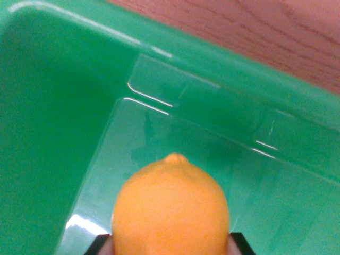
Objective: Pick fruit
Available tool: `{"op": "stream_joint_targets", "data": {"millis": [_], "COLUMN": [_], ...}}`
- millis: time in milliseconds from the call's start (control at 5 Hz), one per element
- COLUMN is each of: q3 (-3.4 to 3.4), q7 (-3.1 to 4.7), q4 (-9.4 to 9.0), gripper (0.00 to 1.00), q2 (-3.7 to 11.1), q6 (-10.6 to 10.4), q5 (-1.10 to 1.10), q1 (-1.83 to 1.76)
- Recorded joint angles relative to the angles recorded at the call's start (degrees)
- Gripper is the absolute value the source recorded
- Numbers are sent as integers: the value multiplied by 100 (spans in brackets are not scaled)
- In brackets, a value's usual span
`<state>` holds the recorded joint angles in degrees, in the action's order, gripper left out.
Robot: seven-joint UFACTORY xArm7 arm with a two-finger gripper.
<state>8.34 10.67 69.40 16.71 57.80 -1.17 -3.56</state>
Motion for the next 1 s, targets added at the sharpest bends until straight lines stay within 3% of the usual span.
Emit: {"op": "stream_joint_targets", "data": {"millis": [200,400,600,800,1000], "q3": [0,5,5,10,10], "q7": [0,6,6,12,12], "q4": [0,168,168,341,341], "gripper": [100,100,100,100,100], "q2": [0,-92,-92,-187,-187], "q6": [0,259,259,526,526], "q5": [0,16,16,32,32], "q1": [0,4,4,9,9]}}
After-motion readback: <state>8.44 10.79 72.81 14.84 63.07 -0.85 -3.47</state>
